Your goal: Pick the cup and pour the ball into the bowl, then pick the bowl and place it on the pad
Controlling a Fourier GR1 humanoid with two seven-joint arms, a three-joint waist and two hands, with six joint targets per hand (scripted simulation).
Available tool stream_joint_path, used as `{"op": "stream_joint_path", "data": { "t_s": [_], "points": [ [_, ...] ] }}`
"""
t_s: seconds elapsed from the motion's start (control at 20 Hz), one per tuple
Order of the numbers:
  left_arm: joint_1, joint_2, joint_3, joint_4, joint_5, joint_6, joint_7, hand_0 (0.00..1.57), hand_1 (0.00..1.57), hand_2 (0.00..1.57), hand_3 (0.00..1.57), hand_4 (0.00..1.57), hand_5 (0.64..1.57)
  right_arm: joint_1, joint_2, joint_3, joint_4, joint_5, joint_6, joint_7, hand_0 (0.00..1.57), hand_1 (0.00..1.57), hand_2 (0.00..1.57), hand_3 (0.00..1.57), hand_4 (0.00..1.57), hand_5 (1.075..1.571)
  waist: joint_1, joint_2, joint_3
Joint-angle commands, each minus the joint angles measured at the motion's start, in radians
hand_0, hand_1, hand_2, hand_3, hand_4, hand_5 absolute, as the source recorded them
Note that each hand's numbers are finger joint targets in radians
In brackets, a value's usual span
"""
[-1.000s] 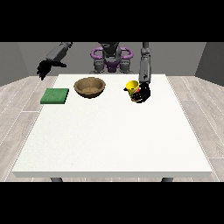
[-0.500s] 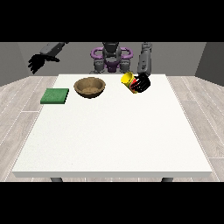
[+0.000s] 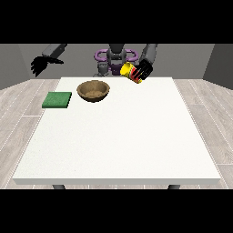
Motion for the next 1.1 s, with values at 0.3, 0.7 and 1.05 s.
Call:
{"op": "stream_joint_path", "data": {
  "t_s": [0.3, 0.7, 1.05],
  "points": [
    [-0.063, -0.017, -0.153, -0.076, -0.278, -0.07, 0.241, 1.33, 1.33, 1.57, 1.57, 1.02, 1.569, 0.038, -0.036, -0.043, 0.152, 0.011, 0.018, -0.138, 0.0, 0.0, 0.0, 0.0, 0.0, 1.552, 0.092, -0.011, 0.0],
    [-0.091, -0.082, -0.335, -0.067, -0.497, -0.048, 0.513, 0.58, 0.58, 1.57, 1.54, 0.88, 1.571, -0.078, -0.107, -0.029, 0.167, -0.004, 0.058, 0.002, 0.0, 0.0, 0.0, 0.0, 0.0, 1.548, 0.011, -0.021, -0.0011],
    [-0.121, -0.083, -0.475, -0.107, -0.651, -0.121, 0.614, 0.46, 0.46, 1.57, 1.57, 0.89, 1.571, -0.129, -0.035, 0.016, 0.173, 0.043, -0.029, -0.024, 0.0, 0.0, 0.0, 0.27, 0.0, 1.53, 0.018, -0.012, -0.0012]
  ]
}}
